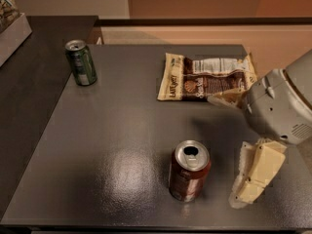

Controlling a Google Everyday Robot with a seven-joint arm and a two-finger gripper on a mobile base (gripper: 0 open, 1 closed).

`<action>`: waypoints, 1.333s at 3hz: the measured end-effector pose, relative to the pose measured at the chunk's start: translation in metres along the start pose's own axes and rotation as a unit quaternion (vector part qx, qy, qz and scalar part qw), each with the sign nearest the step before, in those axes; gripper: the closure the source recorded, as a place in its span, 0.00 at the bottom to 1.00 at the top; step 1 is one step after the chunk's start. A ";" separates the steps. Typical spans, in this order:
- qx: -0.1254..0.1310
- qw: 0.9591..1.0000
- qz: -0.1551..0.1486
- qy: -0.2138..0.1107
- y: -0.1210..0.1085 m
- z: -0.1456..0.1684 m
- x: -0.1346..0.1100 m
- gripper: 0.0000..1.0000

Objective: Pick coke can

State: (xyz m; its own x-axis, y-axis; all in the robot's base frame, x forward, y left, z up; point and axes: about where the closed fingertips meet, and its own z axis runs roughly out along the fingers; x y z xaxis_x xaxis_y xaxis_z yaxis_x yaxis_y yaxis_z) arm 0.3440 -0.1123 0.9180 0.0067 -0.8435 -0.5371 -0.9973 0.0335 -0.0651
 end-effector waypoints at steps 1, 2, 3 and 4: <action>-0.018 0.999 -0.007 -0.027 0.014 0.019 -0.013 0.00; -0.025 0.998 -0.015 -0.047 0.023 0.036 -0.021 0.00; -0.033 0.998 -0.021 -0.057 0.028 0.047 -0.027 0.00; -0.029 0.997 -0.021 -0.062 0.027 0.051 -0.031 0.16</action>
Offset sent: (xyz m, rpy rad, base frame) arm -0.0300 0.0540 -0.0345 0.1368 0.0301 0.0820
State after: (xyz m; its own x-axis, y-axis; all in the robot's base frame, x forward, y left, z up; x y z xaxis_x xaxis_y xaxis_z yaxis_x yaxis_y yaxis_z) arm 0.3203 -0.0574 0.8898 0.0539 -0.7704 -0.6353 -0.9985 -0.0349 -0.0424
